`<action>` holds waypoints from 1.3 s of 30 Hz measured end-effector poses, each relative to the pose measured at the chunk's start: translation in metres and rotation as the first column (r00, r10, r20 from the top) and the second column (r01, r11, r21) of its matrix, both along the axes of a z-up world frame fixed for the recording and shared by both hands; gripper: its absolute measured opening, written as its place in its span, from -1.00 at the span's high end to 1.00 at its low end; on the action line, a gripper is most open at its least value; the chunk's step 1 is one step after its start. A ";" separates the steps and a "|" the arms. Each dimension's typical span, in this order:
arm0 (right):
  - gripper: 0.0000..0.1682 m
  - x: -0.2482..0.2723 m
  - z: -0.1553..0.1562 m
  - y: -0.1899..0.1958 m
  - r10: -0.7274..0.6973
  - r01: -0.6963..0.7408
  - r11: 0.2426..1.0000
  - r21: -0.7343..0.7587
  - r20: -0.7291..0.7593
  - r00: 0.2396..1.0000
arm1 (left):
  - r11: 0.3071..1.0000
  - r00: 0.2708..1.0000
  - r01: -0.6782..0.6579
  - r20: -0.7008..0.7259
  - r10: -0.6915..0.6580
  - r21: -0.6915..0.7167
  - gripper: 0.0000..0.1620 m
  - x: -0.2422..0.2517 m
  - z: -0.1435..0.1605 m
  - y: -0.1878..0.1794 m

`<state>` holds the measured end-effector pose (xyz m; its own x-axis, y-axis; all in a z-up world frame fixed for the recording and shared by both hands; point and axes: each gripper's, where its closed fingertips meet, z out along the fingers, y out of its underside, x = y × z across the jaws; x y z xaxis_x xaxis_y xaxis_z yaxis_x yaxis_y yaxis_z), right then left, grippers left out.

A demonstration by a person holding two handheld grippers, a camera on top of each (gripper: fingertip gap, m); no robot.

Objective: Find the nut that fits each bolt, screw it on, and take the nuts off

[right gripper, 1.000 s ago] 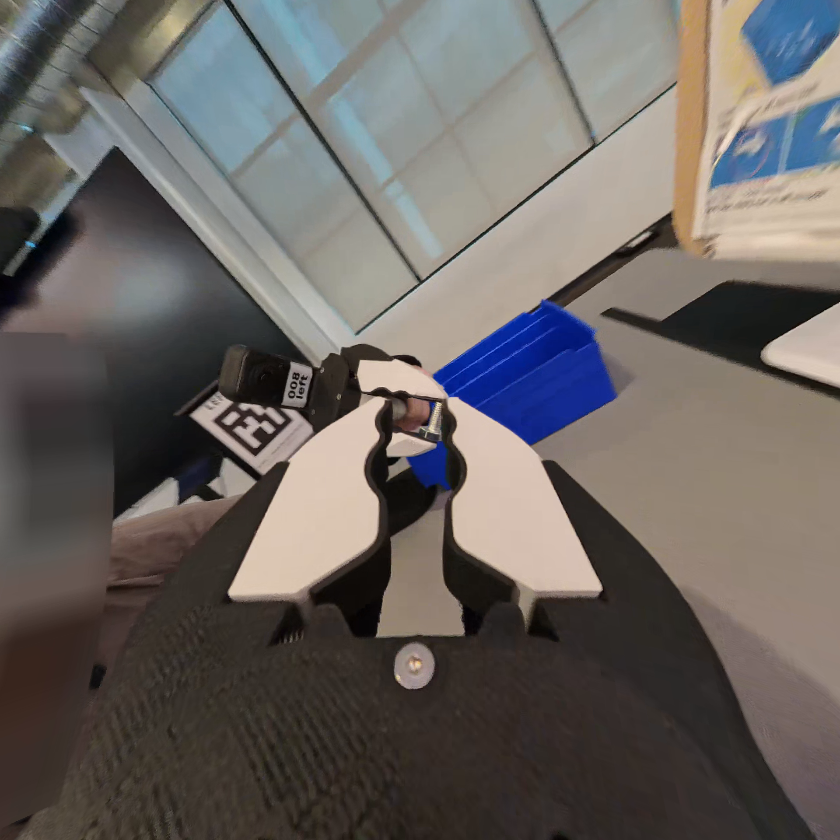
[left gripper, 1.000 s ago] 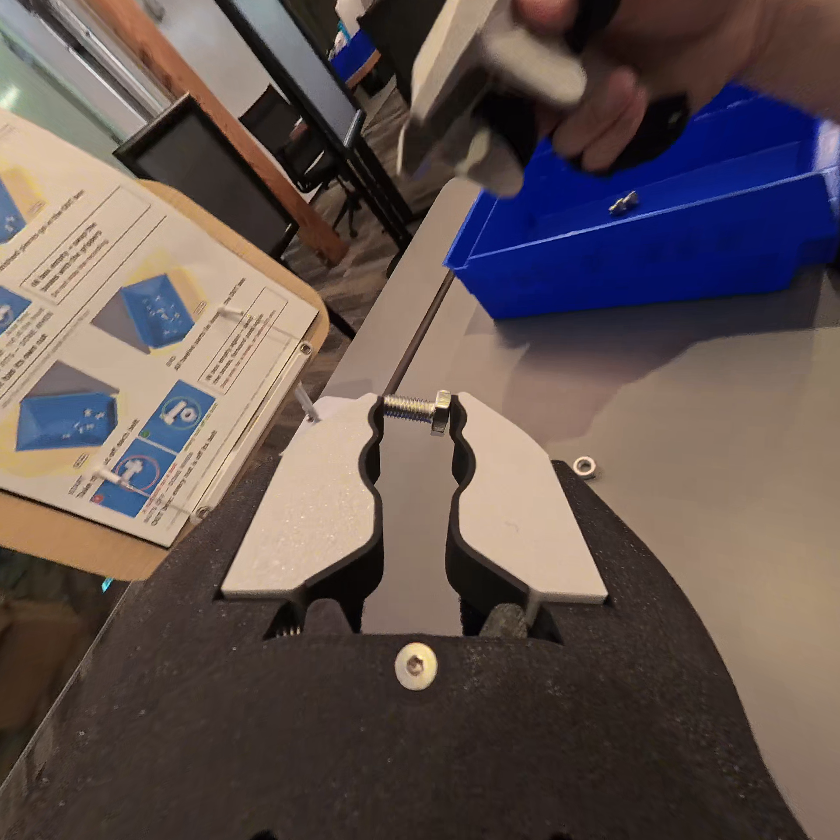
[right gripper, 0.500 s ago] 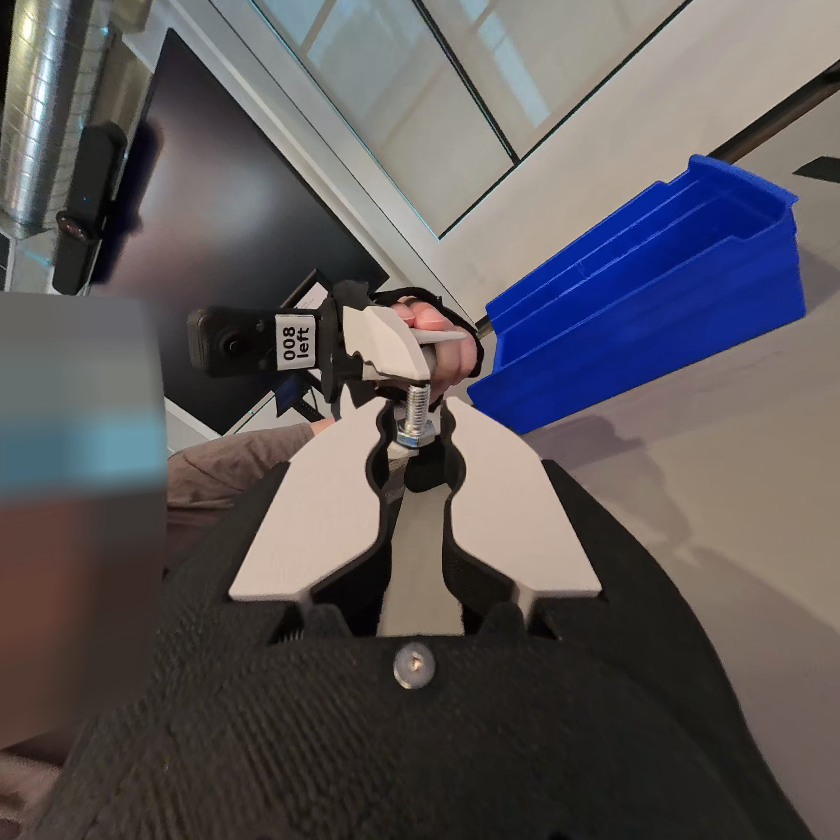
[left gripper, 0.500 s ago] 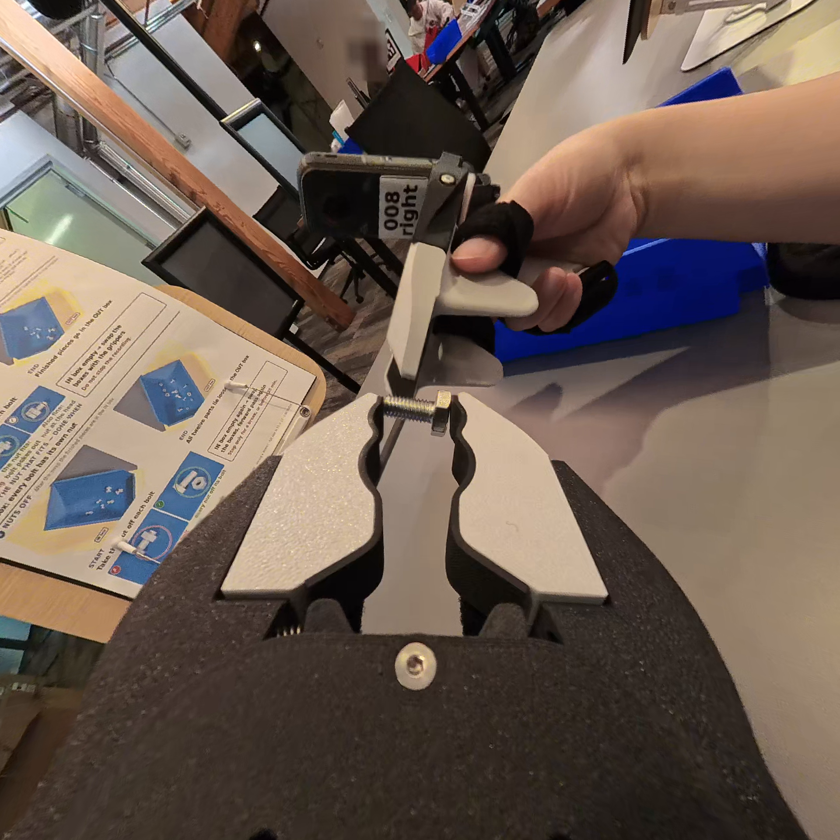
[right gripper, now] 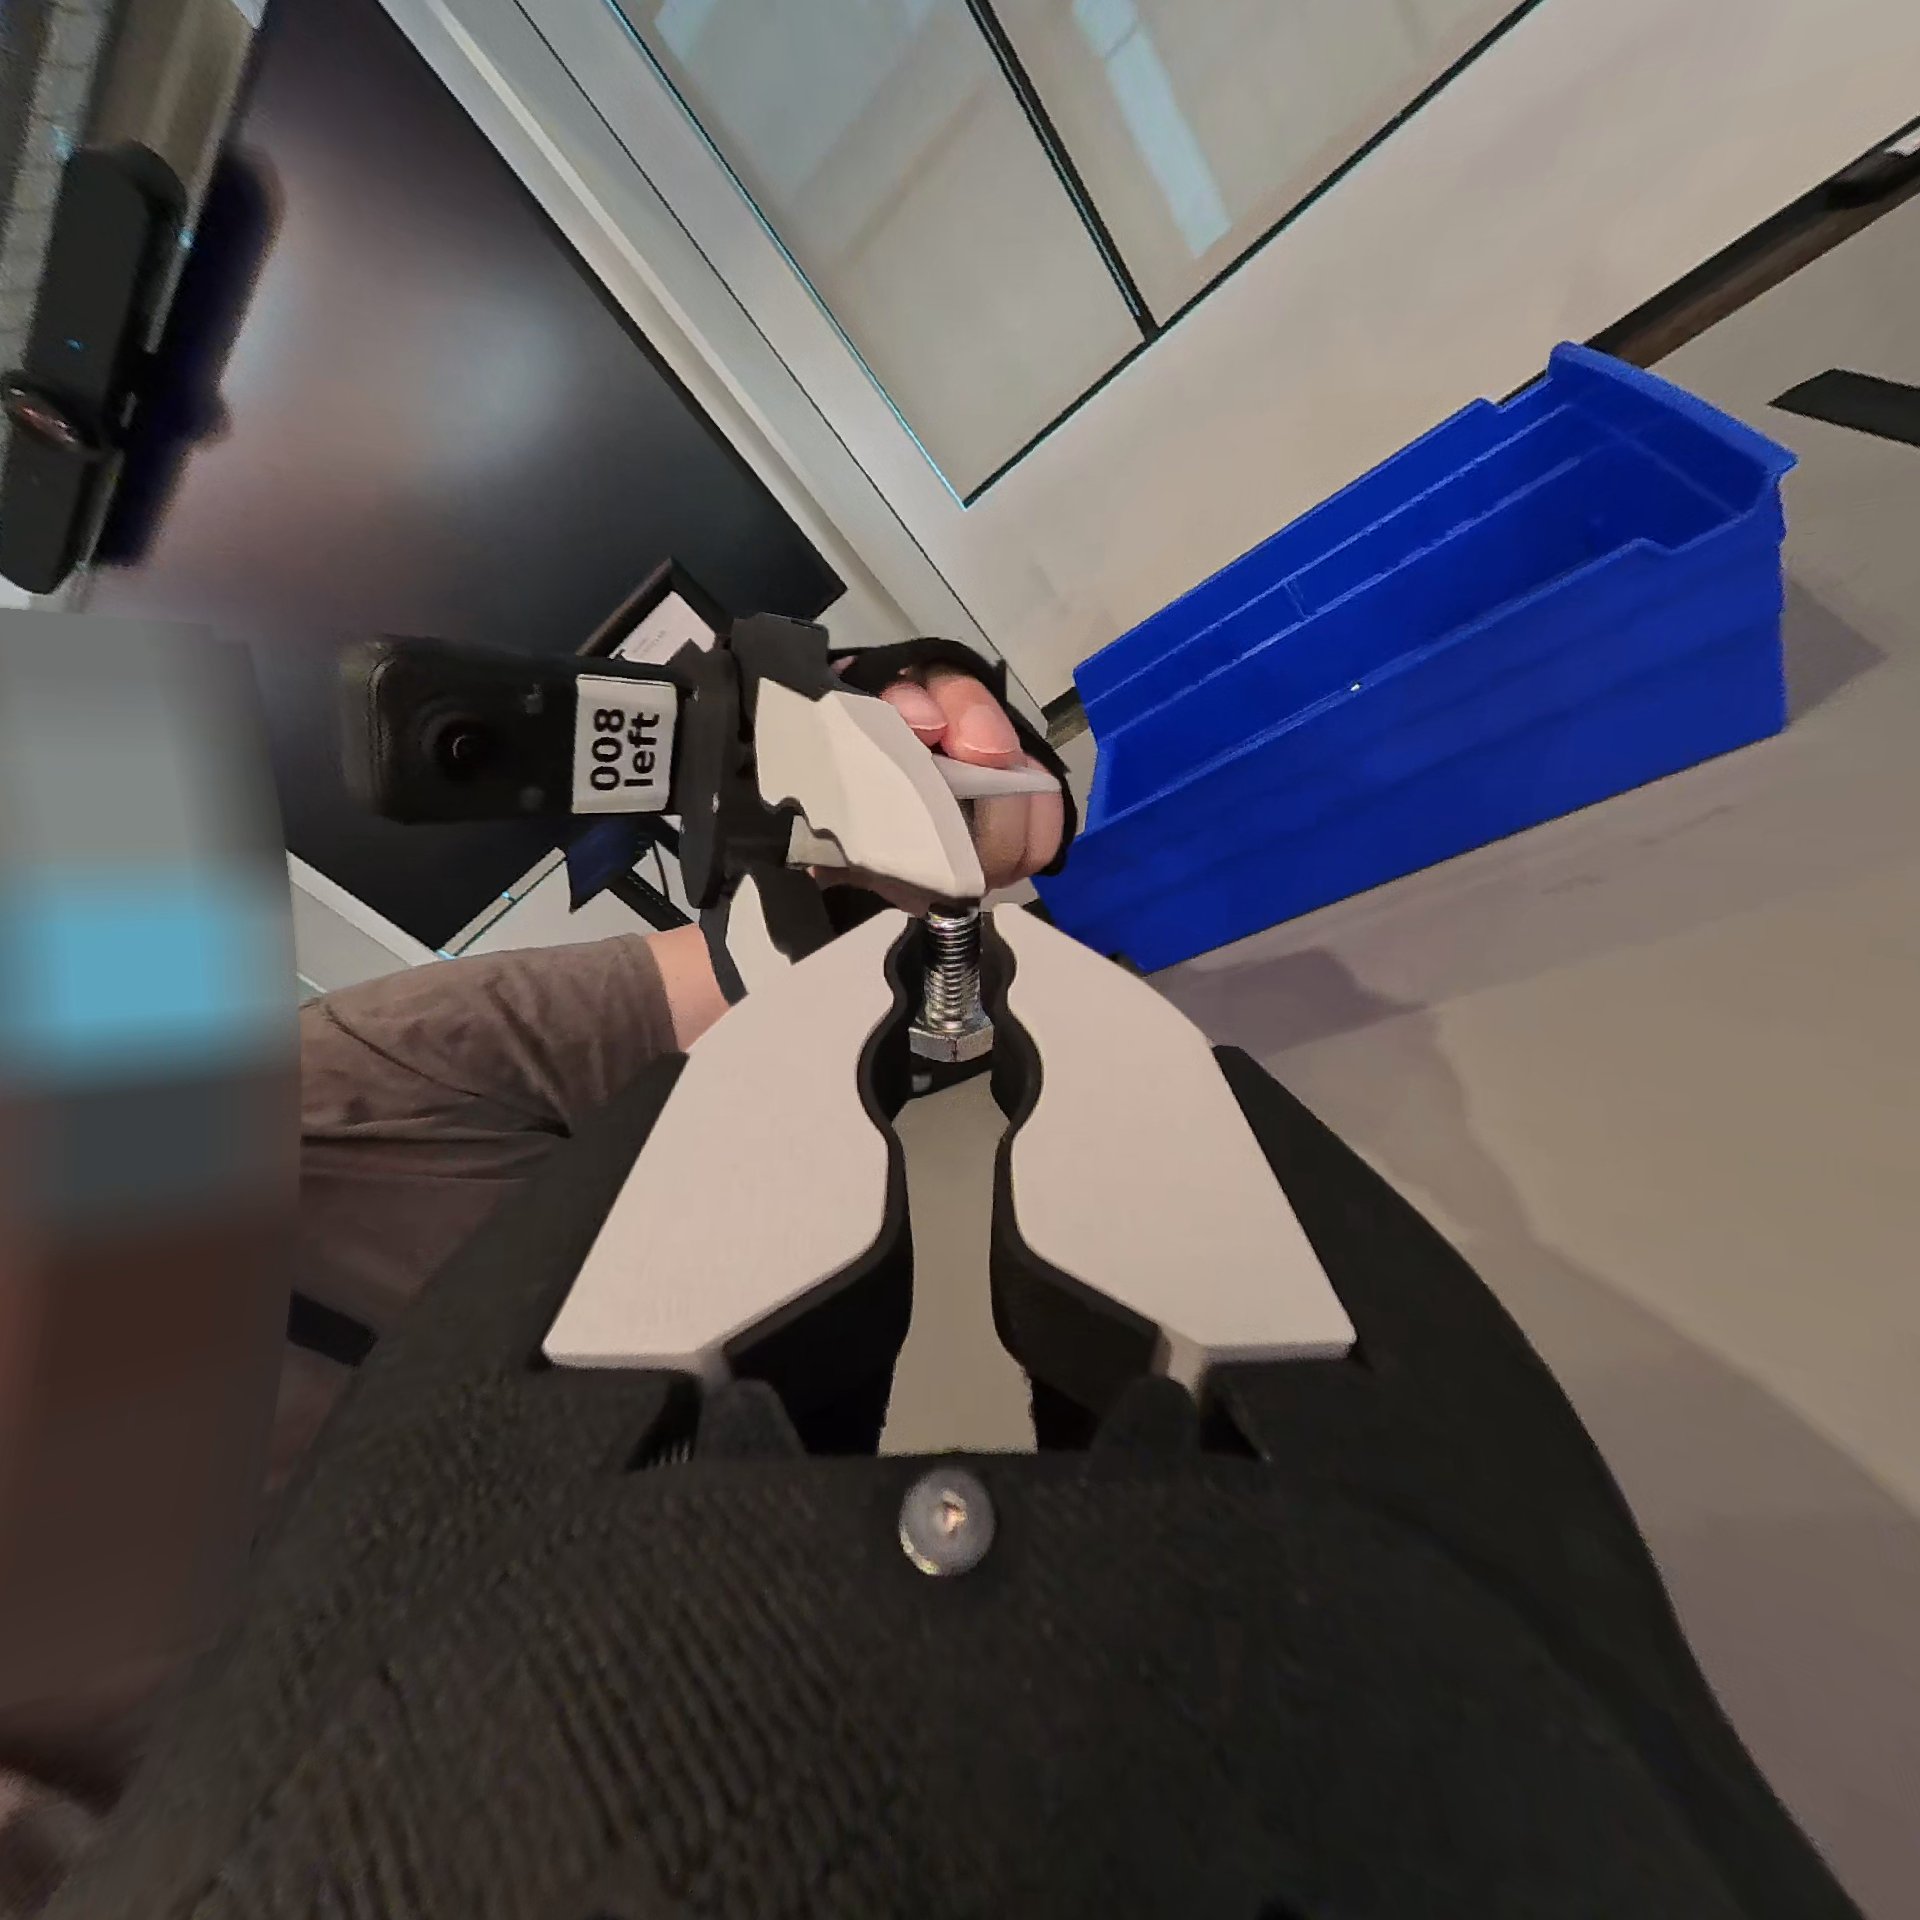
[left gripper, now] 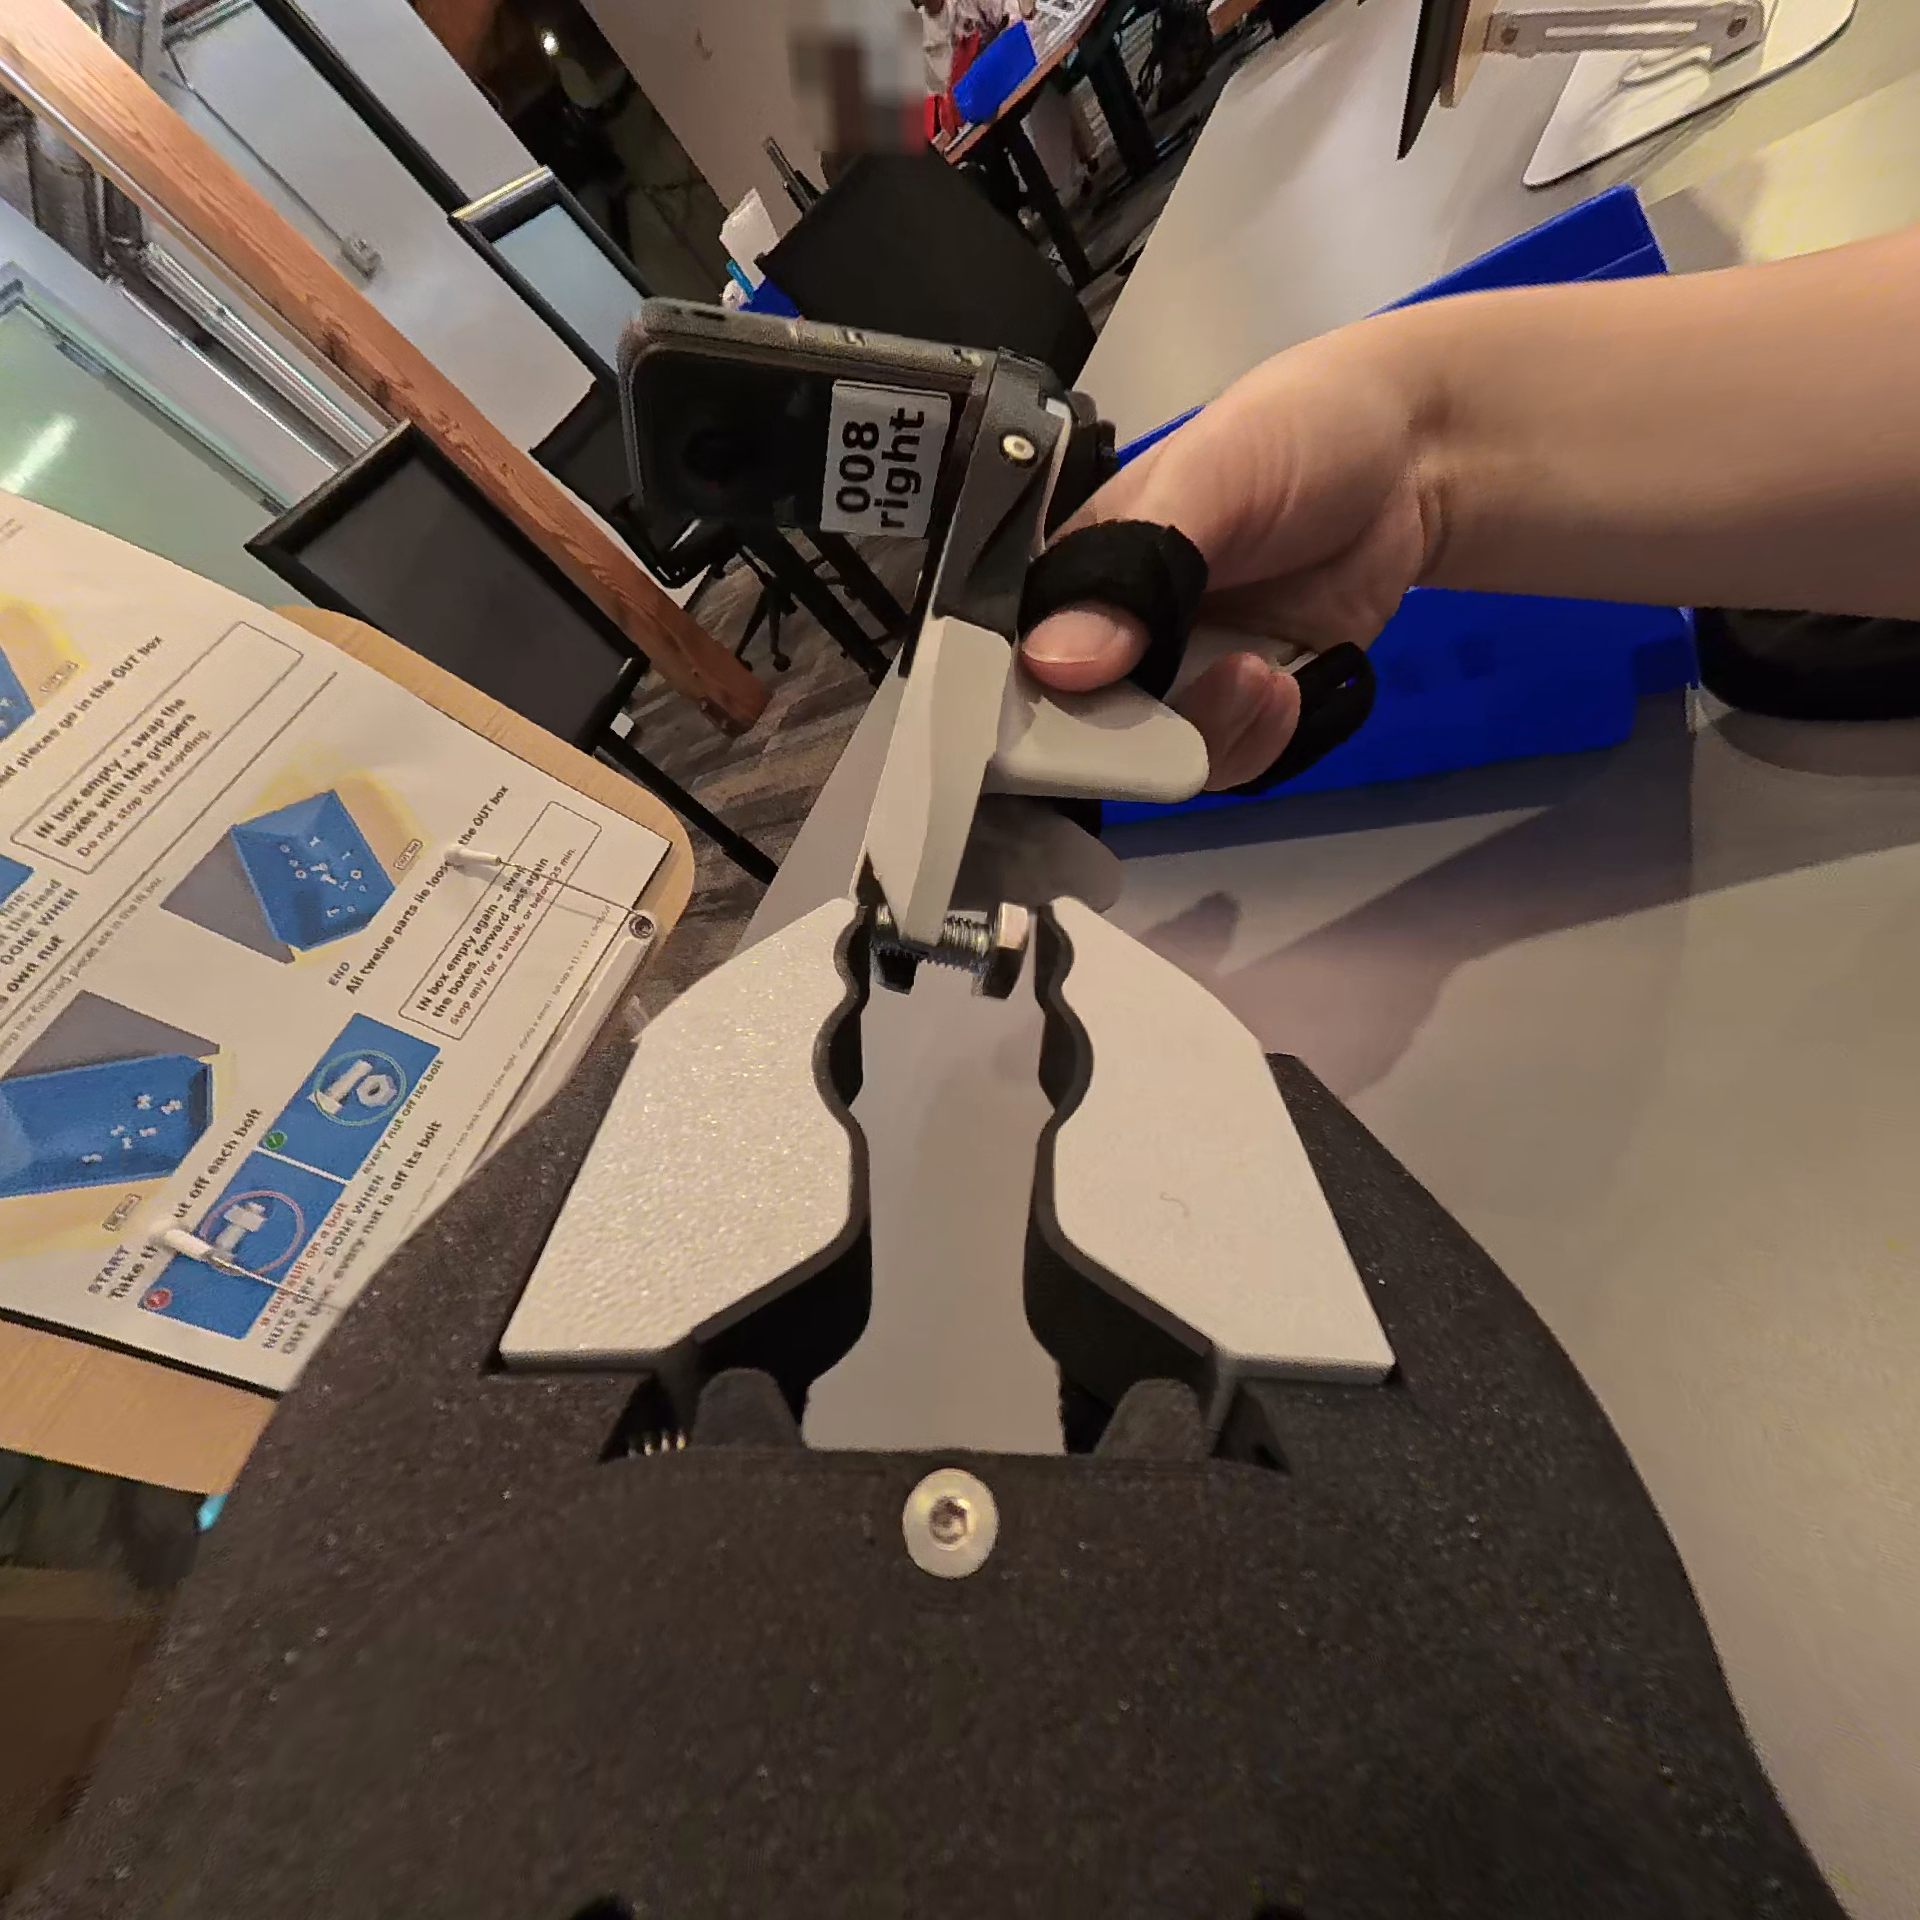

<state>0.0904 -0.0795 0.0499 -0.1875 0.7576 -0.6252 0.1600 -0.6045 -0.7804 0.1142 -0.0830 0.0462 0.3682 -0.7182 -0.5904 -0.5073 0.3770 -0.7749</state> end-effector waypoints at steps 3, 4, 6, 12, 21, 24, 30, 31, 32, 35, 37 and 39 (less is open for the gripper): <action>0.87 0.000 0.002 0.001 -0.011 0.011 1.000 0.020 -0.004 1.000 | 0.997 0.997 -0.016 0.069 0.020 -0.070 0.34 -0.004 0.002 0.001; 0.87 0.001 0.003 0.002 -0.018 0.018 0.999 0.037 -0.012 1.000 | 0.993 0.995 -0.013 0.094 0.024 -0.115 0.25 -0.005 0.002 0.001; 0.88 0.003 0.012 0.003 -0.034 0.040 0.994 0.098 -0.059 0.998 | 0.971 0.981 0.034 0.193 0.013 -0.235 0.22 -0.007 0.005 -0.004; 0.87 0.008 0.045 -0.016 -0.015 0.090 0.929 0.359 -0.207 0.978 | 0.780 0.854 0.326 0.520 -0.001 -0.534 0.41 -0.009 0.027 -0.019; 0.87 0.004 0.054 -0.033 0.018 0.113 0.859 0.500 -0.251 0.968 | 0.834 0.866 0.295 0.499 -0.026 -0.467 0.55 -0.002 0.027 -0.022; 0.87 0.003 0.054 -0.037 0.034 0.104 0.853 0.511 -0.253 0.967 | 0.840 0.879 0.284 0.476 -0.036 -0.462 0.57 0.002 0.025 -0.022; 0.87 0.001 0.053 -0.038 0.030 0.116 0.833 0.541 -0.253 0.967 | 0.841 0.880 0.298 0.472 -0.058 -0.451 0.66 0.005 0.026 -0.024; 0.87 0.001 0.053 -0.038 0.030 0.118 0.831 0.544 -0.256 0.966 | 0.843 0.879 0.298 0.473 -0.059 -0.449 0.67 0.005 0.026 -0.024; 0.87 0.000 0.053 -0.038 0.032 0.119 0.828 0.548 -0.258 0.966 | 0.842 0.879 0.300 0.472 -0.062 -0.449 0.67 0.005 0.026 -0.025; 0.87 0.001 0.054 -0.039 0.034 0.125 0.819 0.560 -0.266 0.963 | 0.841 0.872 0.317 0.484 -0.076 -0.439 0.69 0.005 0.029 -0.027; 0.87 0.002 0.055 -0.040 0.038 0.129 0.818 0.560 -0.276 0.960 | 0.842 0.870 0.318 0.486 -0.077 -0.435 0.71 0.005 0.030 -0.028; 0.87 0.002 0.056 -0.039 0.031 0.138 0.818 0.559 -0.282 0.959 | 0.846 0.872 0.319 0.483 -0.085 -0.427 0.78 0.005 0.031 -0.029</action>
